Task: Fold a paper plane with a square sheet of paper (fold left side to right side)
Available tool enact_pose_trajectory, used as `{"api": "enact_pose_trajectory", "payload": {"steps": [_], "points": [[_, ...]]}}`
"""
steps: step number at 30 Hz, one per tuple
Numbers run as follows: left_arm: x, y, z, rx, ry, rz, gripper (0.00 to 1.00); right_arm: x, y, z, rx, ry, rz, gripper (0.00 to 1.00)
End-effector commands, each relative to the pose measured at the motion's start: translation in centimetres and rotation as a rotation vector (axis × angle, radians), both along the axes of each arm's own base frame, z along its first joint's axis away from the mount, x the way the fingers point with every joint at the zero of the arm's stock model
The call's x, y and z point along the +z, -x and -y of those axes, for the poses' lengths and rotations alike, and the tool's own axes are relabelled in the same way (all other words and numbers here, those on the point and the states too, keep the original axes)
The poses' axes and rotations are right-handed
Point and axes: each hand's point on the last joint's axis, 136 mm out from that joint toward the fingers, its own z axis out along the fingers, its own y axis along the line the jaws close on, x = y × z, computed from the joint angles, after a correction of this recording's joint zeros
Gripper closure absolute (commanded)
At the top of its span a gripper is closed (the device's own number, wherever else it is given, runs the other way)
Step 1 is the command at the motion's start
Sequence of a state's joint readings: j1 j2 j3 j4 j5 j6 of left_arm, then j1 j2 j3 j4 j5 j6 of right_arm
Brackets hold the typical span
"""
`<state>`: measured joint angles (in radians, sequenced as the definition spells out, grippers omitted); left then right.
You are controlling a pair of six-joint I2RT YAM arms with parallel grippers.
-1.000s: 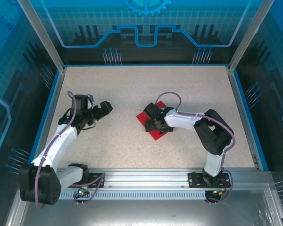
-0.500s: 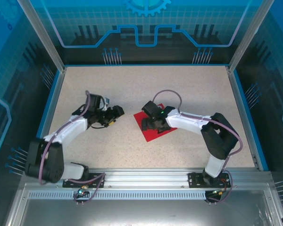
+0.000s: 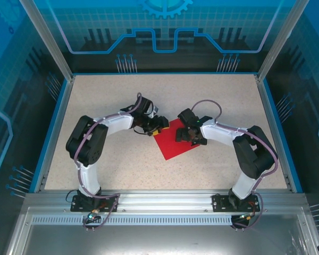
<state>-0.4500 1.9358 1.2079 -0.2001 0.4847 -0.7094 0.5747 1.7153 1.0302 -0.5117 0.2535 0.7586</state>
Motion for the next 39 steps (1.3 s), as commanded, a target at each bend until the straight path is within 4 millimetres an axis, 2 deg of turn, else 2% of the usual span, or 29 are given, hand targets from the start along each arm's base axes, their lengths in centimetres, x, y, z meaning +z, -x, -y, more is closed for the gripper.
{"api": "enact_pose_trajectory", "payload": {"steps": [1, 8, 12, 18, 21, 25, 29, 31, 34, 39], "points": [[-1.6, 0.9, 0.6, -0.006, -0.046, -0.069, 0.39, -1.5, 0.6, 0.8, -0.018, 0.016, -0.042, 0.01], [-4.0, 2.4, -0.2, -0.002, -0.112, -0.127, 0.41, -3.5, 1.8, 0.0, -0.044, -0.028, -0.095, 0.01], [-4.6, 2.9, -0.3, -0.002, -0.12, -0.141, 0.46, -3.9, 2.2, -2.1, -0.014, -0.082, -0.11, 0.04], [-4.7, 3.1, -0.4, 0.004, -0.115, -0.143, 0.5, -3.3, 1.7, -5.8, 0.069, -0.155, -0.102, 0.13], [-4.1, 2.8, -0.3, 0.006, -0.107, -0.128, 0.51, -3.1, 1.5, -6.5, 0.092, -0.16, -0.098, 0.16], [-2.7, 2.4, 0.0, -0.002, -0.089, -0.09, 0.51, -2.9, 1.4, -7.0, 0.117, -0.182, -0.094, 0.25], [-0.2, 1.7, 0.2, -0.009, -0.055, -0.028, 0.49, -2.1, 1.0, -7.7, 0.138, -0.233, -0.061, 0.48], [1.4, 1.3, -0.1, -0.005, -0.034, 0.004, 0.47, -1.7, 0.8, -7.8, 0.147, -0.255, -0.049, 0.54], [4.2, 0.8, -1.1, 0.011, -0.002, 0.062, 0.43, -0.4, 0.3, -8.2, 0.172, -0.321, -0.005, 0.64], [8.9, 0.6, -4.4, 0.068, 0.055, 0.16, 0.37, 2.9, -0.5, -9.0, 0.197, -0.525, 0.102, 0.78]]}}
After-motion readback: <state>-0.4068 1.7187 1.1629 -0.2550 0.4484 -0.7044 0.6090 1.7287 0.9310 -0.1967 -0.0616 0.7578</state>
